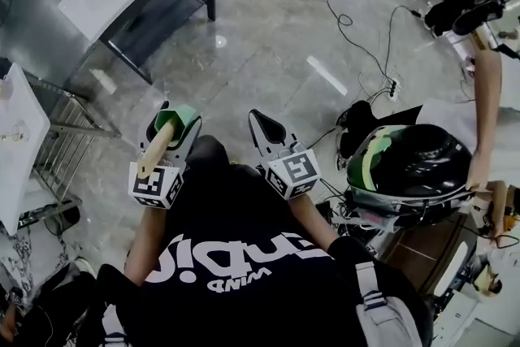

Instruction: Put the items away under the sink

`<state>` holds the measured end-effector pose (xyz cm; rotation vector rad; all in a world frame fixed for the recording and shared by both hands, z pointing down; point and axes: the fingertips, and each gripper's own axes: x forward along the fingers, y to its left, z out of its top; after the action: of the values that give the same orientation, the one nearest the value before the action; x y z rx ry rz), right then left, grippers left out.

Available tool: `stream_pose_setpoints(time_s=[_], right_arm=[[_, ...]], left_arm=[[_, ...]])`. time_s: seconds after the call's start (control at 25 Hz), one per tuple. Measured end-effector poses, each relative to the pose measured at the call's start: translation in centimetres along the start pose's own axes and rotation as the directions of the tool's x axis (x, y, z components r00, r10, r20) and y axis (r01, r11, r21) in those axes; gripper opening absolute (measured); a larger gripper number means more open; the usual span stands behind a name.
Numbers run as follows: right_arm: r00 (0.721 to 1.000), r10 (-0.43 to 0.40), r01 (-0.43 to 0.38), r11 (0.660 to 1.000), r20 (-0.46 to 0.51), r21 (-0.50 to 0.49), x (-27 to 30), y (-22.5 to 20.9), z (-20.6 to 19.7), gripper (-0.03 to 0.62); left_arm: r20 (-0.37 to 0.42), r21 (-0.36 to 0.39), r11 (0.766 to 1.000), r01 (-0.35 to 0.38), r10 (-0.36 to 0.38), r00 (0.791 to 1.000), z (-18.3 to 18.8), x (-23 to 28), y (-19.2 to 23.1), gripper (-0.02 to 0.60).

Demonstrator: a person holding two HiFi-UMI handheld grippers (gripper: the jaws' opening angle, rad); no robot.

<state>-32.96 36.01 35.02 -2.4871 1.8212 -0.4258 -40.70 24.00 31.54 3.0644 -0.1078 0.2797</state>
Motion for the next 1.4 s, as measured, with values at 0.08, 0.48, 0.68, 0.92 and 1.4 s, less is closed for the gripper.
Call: stream_pose_setpoints(time_s=[0.08, 0.48, 0.68, 0.92, 1.4], right_arm=[[1.0, 0.008, -0.008, 1.0, 0.0, 0.003, 0.4, -0.6, 0.1, 0.019], [1.0, -0.006, 0.006, 1.0, -0.012, 0.0, 4.9, -9.0, 0.2, 0.02], [1.0, -0.017, 0.017, 1.0, -0.016, -0.008, 7.6, -13.6, 2.3, 0.018], [1.0, -0.031, 0.031, 0.999, -0.002, 0.02, 14.7, -19.3, 5.2, 0.02], [0.998, 0.051, -0.052, 0.998, -0.029, -0.026, 29.8, -26.3, 11.0, 0.019]], left_arm=[[-0.005, -0.012, 1.0, 0.001, -0.001, 1.0, -0.1, 0.8, -0.1, 0.331], [-0.026, -0.032, 0.998, 0.047, -0.048, 0.999, -1.3, 11.6, 1.3, 0.331], [-0.01, -0.03, 0.998, 0.06, -0.06, 0.998, 1.2, 17.0, 3.0, 0.331], [-0.029, -0.017, 0.997, 0.072, -0.072, 0.997, 3.4, 24.4, 7.5, 0.331], [-0.024, -0.036, 0.996, 0.081, -0.082, 0.996, 8.5, 37.2, 17.1, 0.331]])
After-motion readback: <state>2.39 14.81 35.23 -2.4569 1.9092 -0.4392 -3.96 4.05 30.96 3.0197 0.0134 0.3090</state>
